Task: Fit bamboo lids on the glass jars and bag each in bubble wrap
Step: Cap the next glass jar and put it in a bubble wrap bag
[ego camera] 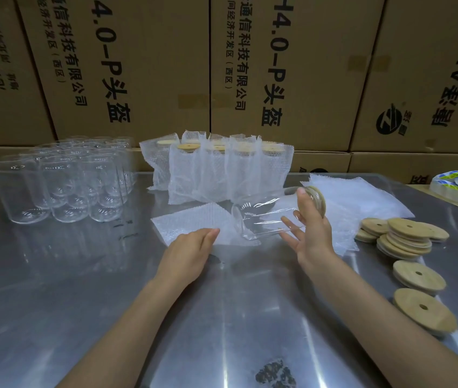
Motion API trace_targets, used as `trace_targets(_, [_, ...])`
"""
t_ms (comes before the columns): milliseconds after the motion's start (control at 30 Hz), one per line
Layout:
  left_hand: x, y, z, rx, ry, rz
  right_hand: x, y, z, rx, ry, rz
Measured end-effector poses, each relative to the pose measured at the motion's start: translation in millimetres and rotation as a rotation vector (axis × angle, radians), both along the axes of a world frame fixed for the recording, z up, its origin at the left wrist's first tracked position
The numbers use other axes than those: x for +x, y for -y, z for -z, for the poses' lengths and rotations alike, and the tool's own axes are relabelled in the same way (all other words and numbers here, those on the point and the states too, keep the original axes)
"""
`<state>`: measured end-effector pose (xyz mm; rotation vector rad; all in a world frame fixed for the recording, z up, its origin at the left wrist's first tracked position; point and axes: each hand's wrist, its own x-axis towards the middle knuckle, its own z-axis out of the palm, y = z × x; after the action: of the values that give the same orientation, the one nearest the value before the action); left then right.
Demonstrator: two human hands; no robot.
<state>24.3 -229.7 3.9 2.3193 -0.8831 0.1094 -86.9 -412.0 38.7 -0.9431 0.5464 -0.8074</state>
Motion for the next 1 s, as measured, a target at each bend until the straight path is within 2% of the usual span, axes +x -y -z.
trace_targets(133, [2,1,1,0.005,-0.051,-0.032,1,-3,0,0.041,-0.030,-0.036])
trace_targets(233, [1,1,2,0.056,0.001,-0.036,2,-5,1,0.051,-0.036,-0.076])
trace_targets(633, [1,-1,-6,-0.206,-0.139,-0.099,7,-21,9,0.061,-0.027,-0.200])
trace_targets(767, [6,0,-8,-0.336,-0.316,-0.162,8,-25,9,0.066,0.004,-0.216])
trace_targets(867, [7,0,-13,-0.556,-0.488,-0.181,7,-25,9,0.025,0.017,-0.221])
trace_targets(1000, [2,2,-17,-0.805,-0.485,-0.158,5,-27,7,-0.020,0.035,-0.251])
